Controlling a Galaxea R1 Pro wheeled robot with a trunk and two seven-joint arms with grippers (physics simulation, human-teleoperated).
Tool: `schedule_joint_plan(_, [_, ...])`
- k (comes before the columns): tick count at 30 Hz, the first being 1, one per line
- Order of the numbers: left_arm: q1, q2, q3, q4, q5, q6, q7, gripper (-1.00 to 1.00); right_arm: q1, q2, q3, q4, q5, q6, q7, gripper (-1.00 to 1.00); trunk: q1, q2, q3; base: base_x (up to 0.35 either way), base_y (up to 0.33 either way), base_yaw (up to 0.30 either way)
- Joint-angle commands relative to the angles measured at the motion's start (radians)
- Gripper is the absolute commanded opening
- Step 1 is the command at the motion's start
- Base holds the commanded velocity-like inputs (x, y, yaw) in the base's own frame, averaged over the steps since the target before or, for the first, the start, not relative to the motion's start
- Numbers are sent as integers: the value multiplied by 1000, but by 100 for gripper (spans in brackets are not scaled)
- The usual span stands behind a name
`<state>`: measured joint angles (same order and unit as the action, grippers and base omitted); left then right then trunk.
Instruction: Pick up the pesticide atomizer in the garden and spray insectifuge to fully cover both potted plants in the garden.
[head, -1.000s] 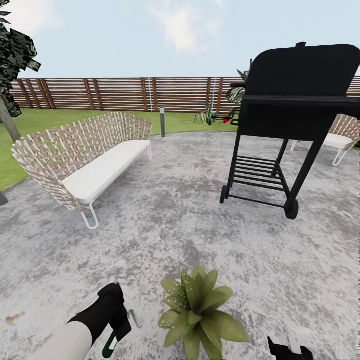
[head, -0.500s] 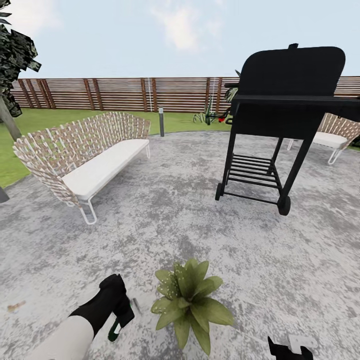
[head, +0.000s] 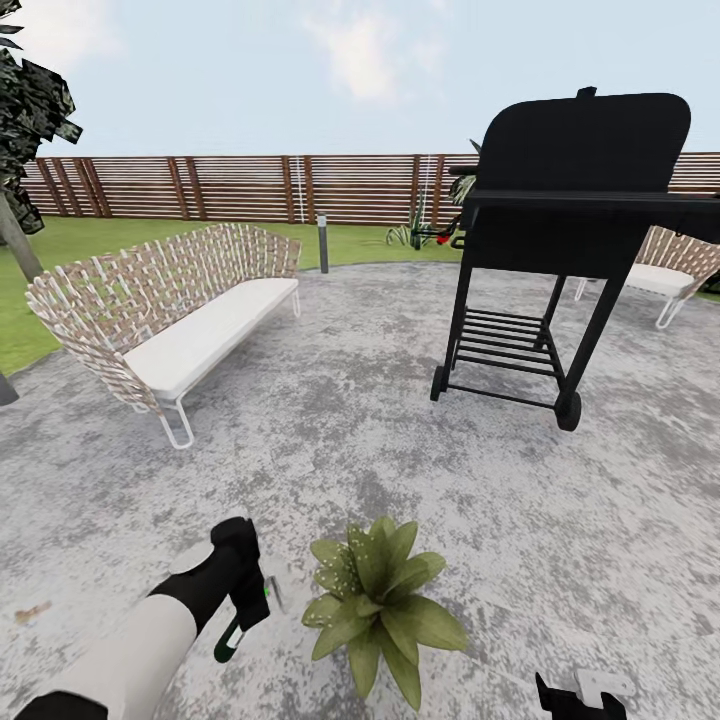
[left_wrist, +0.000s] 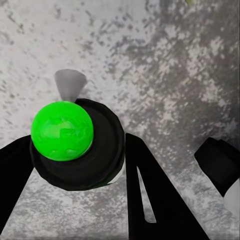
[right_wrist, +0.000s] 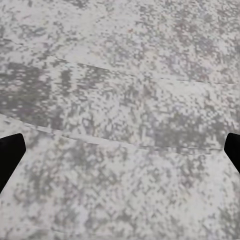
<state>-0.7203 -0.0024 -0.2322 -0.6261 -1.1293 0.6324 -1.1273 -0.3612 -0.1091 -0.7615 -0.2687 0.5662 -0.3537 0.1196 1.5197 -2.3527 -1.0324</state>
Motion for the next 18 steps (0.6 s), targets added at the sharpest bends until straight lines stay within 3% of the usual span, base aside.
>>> schedule_joint_plan(1, [1,0,-2,-1,-5,5,-8,-100,-1,0,-9,0,3,-4,8,100,0,0,-1,0,0,0])
schedule_joint_plan(7, [5,11,8,55,8,-4,-8,-100,-1,0,-9,0,3,-4,8,100,0,0,-1,0,0,0])
schedule_joint_plan(13, [5,37,23,88,78,-3,-6,-100,-1,0,-9,1,3,-4,8,100,0,0,-1,0,0,0])
schedule_joint_plan(18, [5,48,28,76,86,7,5,-100,-1,0,-9,0,3,-4,8,100,0,0,-1,0,0,30])
